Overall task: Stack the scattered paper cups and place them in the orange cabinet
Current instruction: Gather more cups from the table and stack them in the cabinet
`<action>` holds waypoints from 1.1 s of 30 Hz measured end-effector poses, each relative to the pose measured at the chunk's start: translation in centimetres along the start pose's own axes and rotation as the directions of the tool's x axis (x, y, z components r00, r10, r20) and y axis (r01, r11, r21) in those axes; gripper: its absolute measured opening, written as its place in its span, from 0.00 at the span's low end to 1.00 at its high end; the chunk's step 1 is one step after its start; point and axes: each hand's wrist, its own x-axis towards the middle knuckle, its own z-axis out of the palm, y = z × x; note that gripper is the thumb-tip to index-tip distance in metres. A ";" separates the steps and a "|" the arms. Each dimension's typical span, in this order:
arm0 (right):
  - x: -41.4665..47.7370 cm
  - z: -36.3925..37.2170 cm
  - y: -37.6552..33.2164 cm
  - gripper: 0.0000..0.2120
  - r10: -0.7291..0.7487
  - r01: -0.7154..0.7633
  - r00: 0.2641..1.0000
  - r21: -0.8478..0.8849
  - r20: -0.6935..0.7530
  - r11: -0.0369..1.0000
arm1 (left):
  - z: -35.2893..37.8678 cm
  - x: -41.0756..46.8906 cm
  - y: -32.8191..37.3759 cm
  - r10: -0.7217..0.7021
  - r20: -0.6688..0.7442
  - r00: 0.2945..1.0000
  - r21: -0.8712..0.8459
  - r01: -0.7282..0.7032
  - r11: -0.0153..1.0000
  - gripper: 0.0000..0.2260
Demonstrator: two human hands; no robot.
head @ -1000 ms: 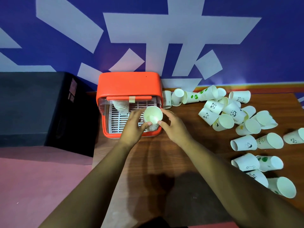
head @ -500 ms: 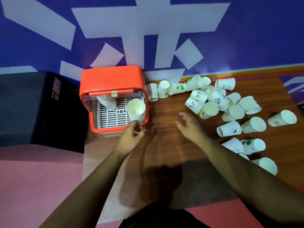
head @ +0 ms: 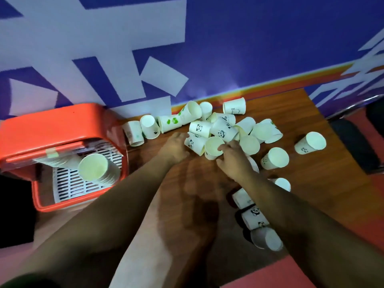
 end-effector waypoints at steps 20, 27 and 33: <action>-0.5 -0.3 0.8 0.05 -0.087 0.128 0.987 0.332 -0.136 0.935 | 2.8 -3.2 -2.7 -0.166 -0.092 0.982 -0.072 0.160 0.984 0.30; -2.1 -0.2 -3.7 0.05 -0.087 0.107 0.994 0.454 -0.064 0.884 | -0.6 -12.4 -5.2 -0.197 -0.295 0.935 -0.435 0.052 0.899 0.30; -3.7 -0.6 -11.2 0.06 -0.158 0.179 0.984 0.453 -0.084 0.873 | -3.3 -20.0 -7.0 -0.259 -0.413 0.873 -0.626 -0.066 0.777 0.34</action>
